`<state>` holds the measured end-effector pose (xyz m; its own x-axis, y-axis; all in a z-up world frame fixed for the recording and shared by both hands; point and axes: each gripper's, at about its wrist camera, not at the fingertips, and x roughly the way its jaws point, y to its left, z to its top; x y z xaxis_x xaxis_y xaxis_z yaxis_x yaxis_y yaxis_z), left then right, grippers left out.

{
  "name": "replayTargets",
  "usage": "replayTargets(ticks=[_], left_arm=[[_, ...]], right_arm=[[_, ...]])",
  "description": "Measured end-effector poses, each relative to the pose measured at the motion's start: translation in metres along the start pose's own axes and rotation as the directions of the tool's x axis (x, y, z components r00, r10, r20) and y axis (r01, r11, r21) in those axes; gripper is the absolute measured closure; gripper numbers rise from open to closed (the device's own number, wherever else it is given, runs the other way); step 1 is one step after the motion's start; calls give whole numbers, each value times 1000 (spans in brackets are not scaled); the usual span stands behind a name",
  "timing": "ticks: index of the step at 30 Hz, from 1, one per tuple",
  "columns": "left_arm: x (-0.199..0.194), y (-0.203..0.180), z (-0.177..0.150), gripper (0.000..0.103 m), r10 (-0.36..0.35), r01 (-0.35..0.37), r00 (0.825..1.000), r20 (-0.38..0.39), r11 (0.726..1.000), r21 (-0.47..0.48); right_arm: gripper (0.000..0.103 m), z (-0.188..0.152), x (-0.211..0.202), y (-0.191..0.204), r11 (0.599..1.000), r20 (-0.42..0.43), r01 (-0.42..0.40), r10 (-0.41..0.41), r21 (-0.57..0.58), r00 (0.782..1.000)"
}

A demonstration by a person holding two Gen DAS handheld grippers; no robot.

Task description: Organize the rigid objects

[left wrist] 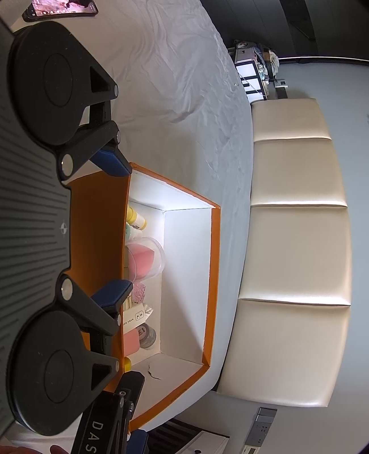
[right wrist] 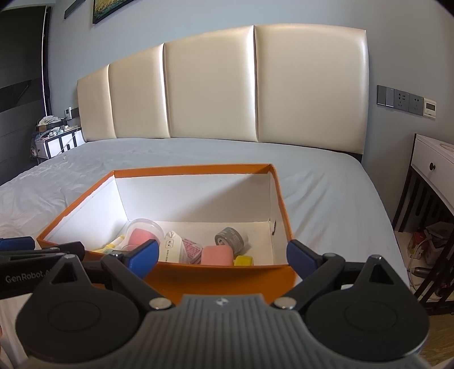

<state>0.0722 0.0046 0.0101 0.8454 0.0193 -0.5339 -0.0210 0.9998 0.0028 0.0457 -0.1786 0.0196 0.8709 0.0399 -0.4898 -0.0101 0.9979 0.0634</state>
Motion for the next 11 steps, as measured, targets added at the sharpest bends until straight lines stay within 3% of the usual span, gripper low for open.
replayTargets(ticks=[11], left_arm=[[0,1,0,7,-9,9,1000,4,1000,4]], right_arm=[[8,-1,1,0,1000,-2,2,-2,-6,1000]])
